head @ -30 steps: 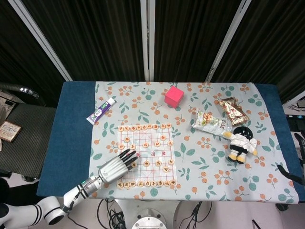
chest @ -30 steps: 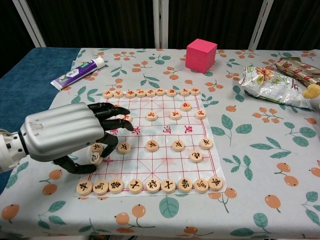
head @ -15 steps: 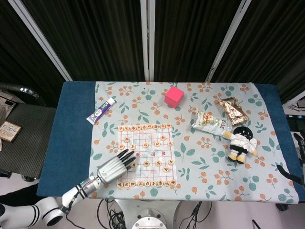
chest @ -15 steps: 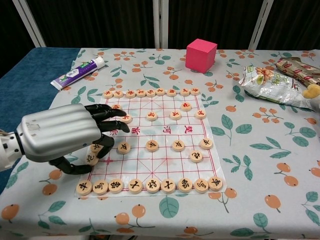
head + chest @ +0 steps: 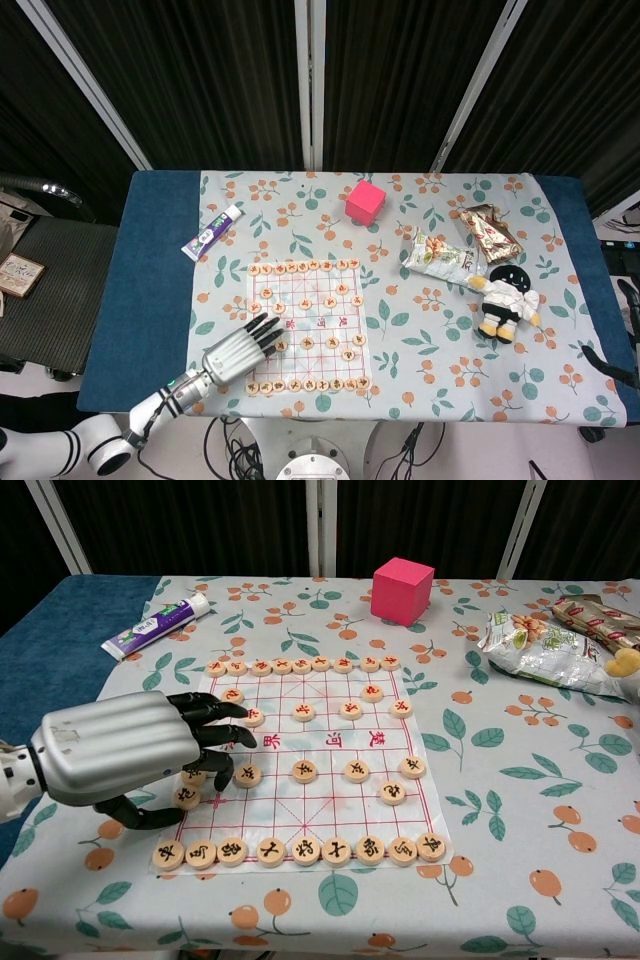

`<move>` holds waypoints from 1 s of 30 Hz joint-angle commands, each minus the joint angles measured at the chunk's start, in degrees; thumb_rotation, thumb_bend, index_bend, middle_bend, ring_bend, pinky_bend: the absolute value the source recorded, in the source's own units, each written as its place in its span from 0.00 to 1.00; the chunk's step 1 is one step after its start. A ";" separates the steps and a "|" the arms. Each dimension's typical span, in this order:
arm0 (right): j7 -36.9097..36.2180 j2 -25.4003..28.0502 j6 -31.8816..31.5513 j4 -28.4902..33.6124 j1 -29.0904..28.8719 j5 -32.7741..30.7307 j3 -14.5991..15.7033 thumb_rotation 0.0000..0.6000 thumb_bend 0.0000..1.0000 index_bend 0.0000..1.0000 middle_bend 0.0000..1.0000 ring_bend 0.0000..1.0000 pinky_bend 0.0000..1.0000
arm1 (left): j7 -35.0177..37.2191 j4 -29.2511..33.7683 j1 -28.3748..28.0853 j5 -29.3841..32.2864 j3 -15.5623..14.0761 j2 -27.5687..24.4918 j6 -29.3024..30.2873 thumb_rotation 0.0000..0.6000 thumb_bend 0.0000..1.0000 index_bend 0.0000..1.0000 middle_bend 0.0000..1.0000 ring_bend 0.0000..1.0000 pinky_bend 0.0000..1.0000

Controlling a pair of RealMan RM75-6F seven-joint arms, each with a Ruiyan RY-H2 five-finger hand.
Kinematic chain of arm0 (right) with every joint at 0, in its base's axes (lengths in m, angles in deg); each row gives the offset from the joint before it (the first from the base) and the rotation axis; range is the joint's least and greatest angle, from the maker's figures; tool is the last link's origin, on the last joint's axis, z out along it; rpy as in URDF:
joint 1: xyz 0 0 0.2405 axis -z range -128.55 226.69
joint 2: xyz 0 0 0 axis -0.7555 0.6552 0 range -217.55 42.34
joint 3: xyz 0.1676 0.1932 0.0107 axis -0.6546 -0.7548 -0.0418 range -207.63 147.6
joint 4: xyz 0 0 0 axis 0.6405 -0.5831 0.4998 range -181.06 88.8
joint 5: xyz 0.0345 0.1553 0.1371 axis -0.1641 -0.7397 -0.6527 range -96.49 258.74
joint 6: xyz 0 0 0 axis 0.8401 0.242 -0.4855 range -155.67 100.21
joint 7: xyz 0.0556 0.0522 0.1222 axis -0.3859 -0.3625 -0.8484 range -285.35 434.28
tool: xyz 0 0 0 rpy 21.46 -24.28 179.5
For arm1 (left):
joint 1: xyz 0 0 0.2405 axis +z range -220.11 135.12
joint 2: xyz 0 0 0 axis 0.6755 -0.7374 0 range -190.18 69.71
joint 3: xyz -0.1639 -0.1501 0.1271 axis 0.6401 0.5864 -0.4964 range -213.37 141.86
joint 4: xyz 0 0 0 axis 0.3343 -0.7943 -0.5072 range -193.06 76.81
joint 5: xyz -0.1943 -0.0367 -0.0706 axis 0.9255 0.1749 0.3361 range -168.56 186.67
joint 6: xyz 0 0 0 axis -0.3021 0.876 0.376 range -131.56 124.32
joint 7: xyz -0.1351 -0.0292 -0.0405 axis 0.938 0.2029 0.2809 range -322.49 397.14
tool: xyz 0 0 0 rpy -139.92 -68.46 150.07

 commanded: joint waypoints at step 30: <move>1.81 -8.48 -5.86 -9.64 2.58 5.87 3.09 1.00 0.07 0.00 0.00 0.00 0.00 | 18.95 3.65 29.43 12.67 0.65 -14.58 36.89 1.00 0.15 0.16 0.12 0.00 0.13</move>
